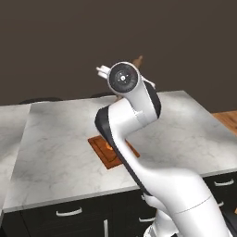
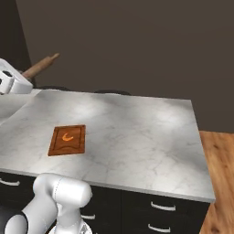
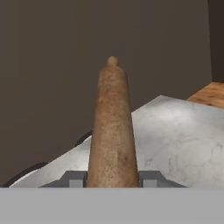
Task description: Open the cabinet, retrieve the rolling pin, and place it next to the meat on the cutting board to prepare for tenderizing.
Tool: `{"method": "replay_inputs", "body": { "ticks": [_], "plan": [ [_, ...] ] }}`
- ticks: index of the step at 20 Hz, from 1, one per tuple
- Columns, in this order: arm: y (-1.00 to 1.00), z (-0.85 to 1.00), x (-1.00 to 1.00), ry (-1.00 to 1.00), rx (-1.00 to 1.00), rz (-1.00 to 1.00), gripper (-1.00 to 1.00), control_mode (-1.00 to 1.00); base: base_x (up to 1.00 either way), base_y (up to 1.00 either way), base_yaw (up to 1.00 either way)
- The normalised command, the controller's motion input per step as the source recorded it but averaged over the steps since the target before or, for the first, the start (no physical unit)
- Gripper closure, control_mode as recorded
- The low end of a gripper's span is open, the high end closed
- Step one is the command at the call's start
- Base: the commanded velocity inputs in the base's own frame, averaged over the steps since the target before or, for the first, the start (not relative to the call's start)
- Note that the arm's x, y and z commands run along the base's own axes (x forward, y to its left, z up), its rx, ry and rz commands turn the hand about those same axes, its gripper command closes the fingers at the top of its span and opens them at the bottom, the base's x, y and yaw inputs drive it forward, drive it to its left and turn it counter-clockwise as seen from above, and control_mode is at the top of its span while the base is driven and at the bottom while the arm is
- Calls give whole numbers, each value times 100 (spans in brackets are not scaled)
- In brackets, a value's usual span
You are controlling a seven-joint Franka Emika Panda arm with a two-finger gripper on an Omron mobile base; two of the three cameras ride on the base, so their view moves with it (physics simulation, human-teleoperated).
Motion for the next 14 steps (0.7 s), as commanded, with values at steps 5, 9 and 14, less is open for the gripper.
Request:
{"method": "replay_inputs", "body": {
  "ticks": [5,9,14],
  "plan": [
    [0,0,0,0,0,0,100,100,-4,12,2],
    [24,-29,-5,2,4,3,100,-100,0,0,0],
    [27,-44,7,11,6,0,100,-100,0,0,0]
  ]
}}
